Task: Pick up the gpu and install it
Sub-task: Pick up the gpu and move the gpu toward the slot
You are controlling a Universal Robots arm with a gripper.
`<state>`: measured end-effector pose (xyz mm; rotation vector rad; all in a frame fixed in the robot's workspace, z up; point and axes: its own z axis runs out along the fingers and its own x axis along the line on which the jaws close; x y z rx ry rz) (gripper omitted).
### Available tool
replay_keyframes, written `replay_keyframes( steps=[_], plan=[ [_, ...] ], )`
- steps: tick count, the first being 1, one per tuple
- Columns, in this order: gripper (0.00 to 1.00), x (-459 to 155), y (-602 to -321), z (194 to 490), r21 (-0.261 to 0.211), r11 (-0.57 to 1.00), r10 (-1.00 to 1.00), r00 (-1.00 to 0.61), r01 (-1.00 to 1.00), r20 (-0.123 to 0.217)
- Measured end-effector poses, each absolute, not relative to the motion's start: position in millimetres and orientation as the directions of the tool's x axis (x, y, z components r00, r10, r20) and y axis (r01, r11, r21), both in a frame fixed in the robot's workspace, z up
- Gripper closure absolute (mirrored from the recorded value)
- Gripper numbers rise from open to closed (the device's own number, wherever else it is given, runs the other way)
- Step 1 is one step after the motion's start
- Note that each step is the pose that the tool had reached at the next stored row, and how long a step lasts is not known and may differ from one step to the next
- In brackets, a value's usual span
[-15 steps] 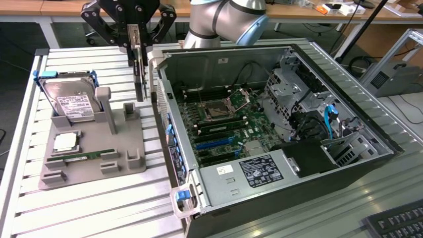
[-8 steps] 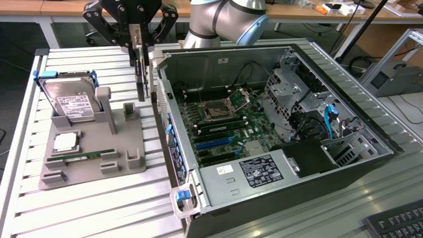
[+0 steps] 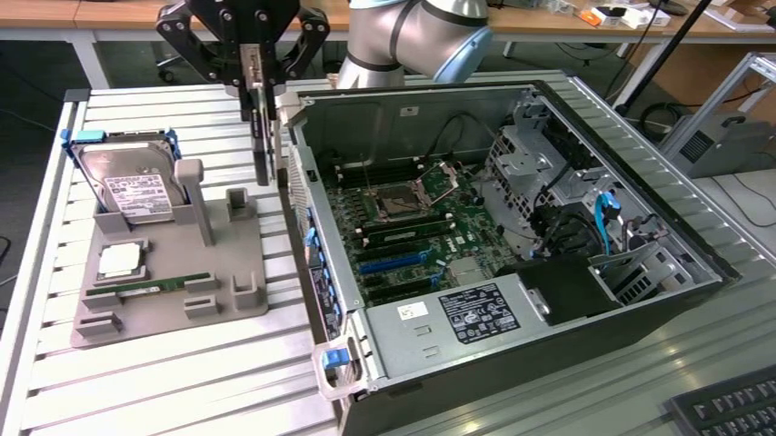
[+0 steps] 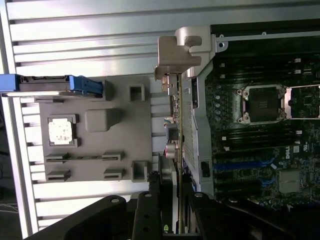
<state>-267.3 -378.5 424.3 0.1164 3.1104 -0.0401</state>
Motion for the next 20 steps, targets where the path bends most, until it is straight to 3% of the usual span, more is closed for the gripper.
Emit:
replay_keyframes(
  steps=[20],
  plan=[
    [0.73, -259.5, -378.5, 424.3, -0.025, 0.997, 0.074, -0.997, 0.075, -0.030]
  ],
)
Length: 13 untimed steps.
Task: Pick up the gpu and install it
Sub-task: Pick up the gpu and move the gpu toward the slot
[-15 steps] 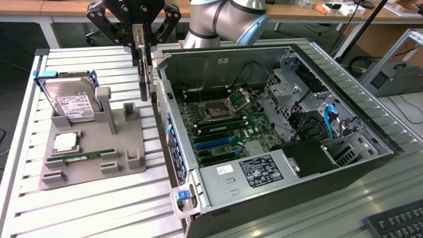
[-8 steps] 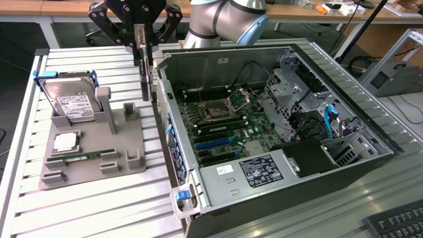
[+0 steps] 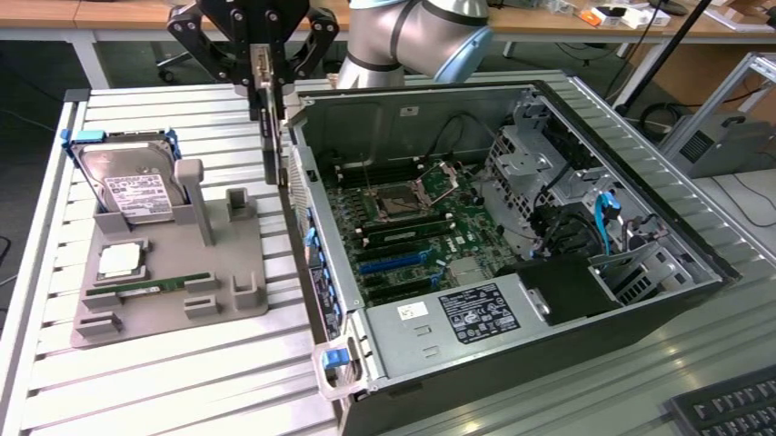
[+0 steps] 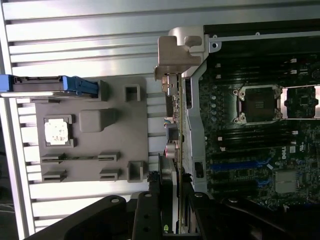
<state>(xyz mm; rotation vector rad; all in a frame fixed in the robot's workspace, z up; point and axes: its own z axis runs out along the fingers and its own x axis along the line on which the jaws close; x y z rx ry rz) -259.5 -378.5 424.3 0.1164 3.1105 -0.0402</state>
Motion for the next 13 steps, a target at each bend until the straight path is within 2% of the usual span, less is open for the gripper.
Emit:
replay_keyframes(
  steps=[13],
  plan=[
    [0.73, -255.3, -378.5, 424.3, -0.025, 0.997, 0.074, -0.997, 0.075, -0.030]
  ],
)
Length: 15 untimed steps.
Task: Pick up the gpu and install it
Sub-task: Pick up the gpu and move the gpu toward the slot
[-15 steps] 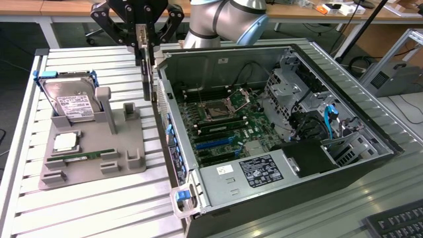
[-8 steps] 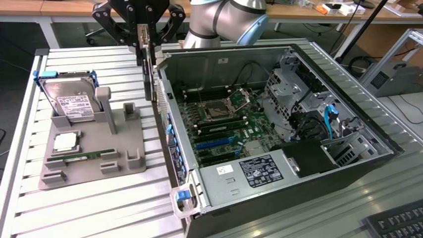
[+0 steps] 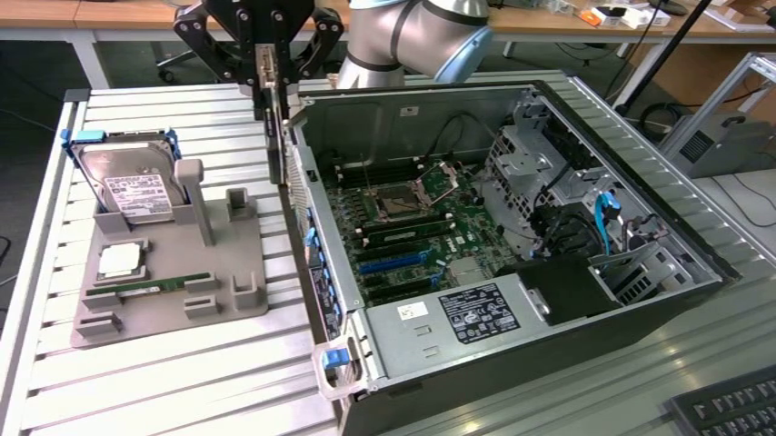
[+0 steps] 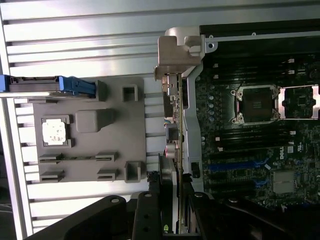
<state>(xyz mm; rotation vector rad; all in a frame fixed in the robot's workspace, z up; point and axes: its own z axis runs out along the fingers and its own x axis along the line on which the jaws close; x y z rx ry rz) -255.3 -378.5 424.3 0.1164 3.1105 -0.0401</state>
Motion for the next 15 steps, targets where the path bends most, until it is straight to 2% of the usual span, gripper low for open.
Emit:
replay_keyframes(
  steps=[15],
  plan=[
    [0.73, -251.4, -378.5, 424.3, -0.025, 0.997, 0.074, -0.997, 0.075, -0.030]
  ],
)
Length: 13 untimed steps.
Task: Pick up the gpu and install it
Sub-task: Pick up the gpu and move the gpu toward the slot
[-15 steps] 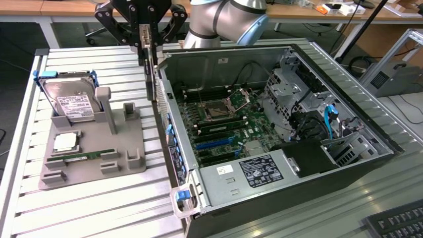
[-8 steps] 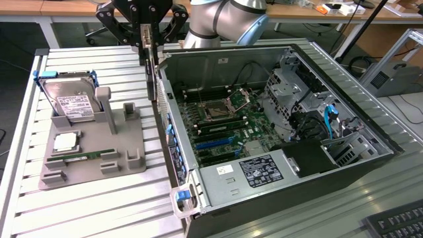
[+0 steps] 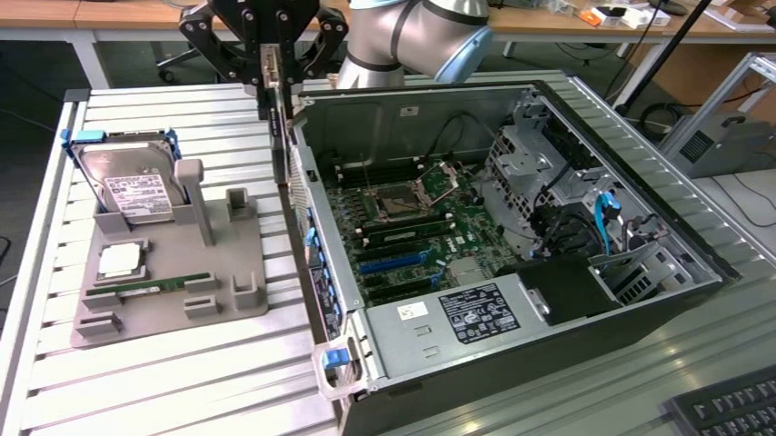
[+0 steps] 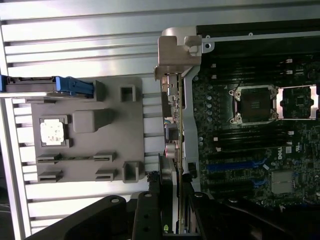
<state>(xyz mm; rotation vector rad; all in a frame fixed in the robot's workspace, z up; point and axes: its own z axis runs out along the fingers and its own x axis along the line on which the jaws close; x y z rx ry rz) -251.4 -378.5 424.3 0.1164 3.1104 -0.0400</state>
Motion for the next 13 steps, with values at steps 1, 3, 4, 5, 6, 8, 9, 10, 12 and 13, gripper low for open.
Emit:
replay_keyframes(
  steps=[1, 3, 4, 5, 6, 8, 9, 10, 12, 13],
  plan=[
    [0.73, -251.2, -378.5, 424.3, -0.025, 0.997, 0.074, -0.997, 0.075, -0.030],
    [0.73, -250.7, -378.5, 424.3, -0.025, 0.997, 0.074, -0.997, 0.075, -0.030],
    [0.73, -250.4, -378.5, 424.3, -0.025, 0.997, 0.074, -0.997, 0.075, -0.030],
    [0.73, -250.2, -378.5, 424.3, -0.025, 0.997, 0.074, -0.997, 0.075, -0.030],
    [0.73, -250.0, -378.5, 424.3, -0.025, 0.997, 0.074, -0.997, 0.075, -0.030],
    [0.73, -249.2, -378.5, 424.3, -0.025, 0.997, 0.074, -0.997, 0.075, -0.030],
    [0.73, -248.8, -378.5, 424.3, -0.025, 0.997, 0.074, -0.997, 0.075, -0.030],
    [0.73, -248.2, -378.5, 424.3, -0.025, 0.997, 0.074, -0.997, 0.075, -0.030],
    [0.73, -246.9, -378.5, 424.3, -0.025, 0.997, 0.074, -0.997, 0.075, -0.030],
    [0.73, -246.2, -378.5, 424.3, -0.025, 0.997, 0.074, -0.997, 0.075, -0.030]
  ],
)
